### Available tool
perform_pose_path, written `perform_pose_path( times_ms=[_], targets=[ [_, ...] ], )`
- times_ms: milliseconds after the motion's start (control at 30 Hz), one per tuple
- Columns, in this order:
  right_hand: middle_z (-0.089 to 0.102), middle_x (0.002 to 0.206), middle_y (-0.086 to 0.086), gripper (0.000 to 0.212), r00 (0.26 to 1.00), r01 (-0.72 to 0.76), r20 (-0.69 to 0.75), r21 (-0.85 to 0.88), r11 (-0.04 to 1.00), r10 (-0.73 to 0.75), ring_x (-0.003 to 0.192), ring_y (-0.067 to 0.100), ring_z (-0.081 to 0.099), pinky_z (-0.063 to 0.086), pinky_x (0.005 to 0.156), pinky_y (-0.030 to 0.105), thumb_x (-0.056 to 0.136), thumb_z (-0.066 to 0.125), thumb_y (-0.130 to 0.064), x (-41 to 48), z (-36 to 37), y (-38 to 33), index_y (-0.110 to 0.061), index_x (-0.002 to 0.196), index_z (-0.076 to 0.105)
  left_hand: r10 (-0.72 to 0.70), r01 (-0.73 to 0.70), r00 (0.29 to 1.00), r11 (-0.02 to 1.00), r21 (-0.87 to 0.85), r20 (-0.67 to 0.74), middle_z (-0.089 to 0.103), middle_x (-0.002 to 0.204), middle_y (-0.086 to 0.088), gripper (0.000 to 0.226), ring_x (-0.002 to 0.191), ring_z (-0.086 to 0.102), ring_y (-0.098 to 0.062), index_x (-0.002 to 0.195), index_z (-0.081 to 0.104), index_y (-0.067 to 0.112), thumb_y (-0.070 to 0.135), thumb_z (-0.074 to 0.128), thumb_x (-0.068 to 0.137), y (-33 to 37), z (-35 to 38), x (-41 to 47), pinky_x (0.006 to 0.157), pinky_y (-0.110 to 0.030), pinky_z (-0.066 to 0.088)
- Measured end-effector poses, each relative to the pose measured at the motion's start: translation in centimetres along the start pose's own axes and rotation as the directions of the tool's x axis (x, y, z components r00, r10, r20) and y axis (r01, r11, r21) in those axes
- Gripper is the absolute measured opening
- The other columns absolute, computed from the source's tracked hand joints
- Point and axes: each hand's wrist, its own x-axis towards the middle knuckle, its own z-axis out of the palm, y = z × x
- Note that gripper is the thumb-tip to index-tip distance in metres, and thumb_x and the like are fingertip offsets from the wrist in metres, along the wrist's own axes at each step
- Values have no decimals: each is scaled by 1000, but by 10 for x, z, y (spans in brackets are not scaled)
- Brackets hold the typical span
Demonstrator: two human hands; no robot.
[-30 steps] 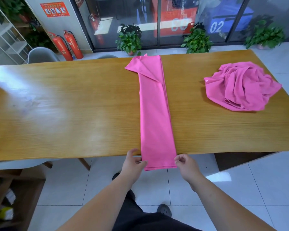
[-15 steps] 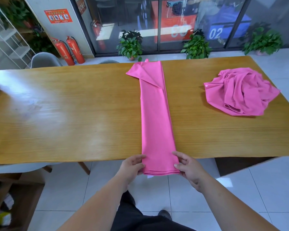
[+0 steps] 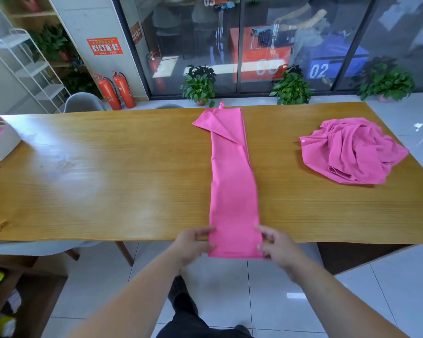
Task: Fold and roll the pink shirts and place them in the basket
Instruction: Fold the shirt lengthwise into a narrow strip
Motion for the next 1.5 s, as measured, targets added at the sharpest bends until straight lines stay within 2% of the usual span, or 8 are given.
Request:
perform_pose_path(
  times_ms=[167,333,567,833,933,1100,1233,1500],
  targets=[
    [68,139,0,66,996,-76,46,21,997,75,96,8,74,58,75,23,96,56,18,-8,3,29,-18,152,54,-88,92,996,985,-145,33,68,140,7,51,98,70,-15,131,67,33,5,81,91,-27,22,-7,76,-27,49],
    [75,129,-7,62,988,153,-45,280,948,-146,105,12,71,58,93,35,97,58,14,-16,-13,-15,-28,142,65,159,-82,985,783,-616,71,68,140,6,54,81,54,-10,145,65,22,-1,70,96,19,0,-14,69,-28,39],
    [71,133,-3,61,995,-68,62,-59,996,72,97,14,75,60,78,31,98,66,6,-25,-1,66,-37,141,62,-84,86,996,994,-60,40,67,137,11,49,93,67,-3,130,70,35,6,81,91,-56,23,-26,107,-46,51],
    [69,131,-3,61,995,-89,14,-341,936,100,97,12,69,54,72,17,95,65,1,-29,6,102,-46,133,67,-120,120,993,982,144,-12,70,126,5,55,80,68,-5,122,74,36,-7,64,88,-99,41,-30,72,-25,54],
    [62,141,-2,56,999,-43,-20,-670,741,40,115,21,65,53,85,25,96,59,-7,-18,7,93,-34,145,61,-78,103,994,856,507,-71,64,131,10,62,108,65,-10,137,64,35,-3,52,90,-91,35,-21,89,-28,55],
    [40,163,-12,62,934,240,65,-841,485,-351,148,14,39,38,116,33,101,56,-18,19,16,33,-30,160,41,431,-173,900,484,858,-62,42,157,12,63,142,40,-18,151,49,32,6,54,93,-32,29,11,110,-36,42],
    [7,177,-3,85,925,334,278,-919,209,-259,162,18,13,18,130,41,104,55,-49,47,21,18,-23,170,9,315,-237,938,278,931,145,12,176,2,77,162,11,-20,168,19,21,15,54,99,-11,33,34,129,-41,21],
    [57,145,-1,55,907,286,238,-953,95,-348,137,22,51,41,112,42,106,42,-54,54,36,13,-23,151,52,362,-299,906,182,937,219,53,147,5,54,138,48,-22,149,52,28,18,50,96,-9,25,49,114,-39,38]
  ],
)
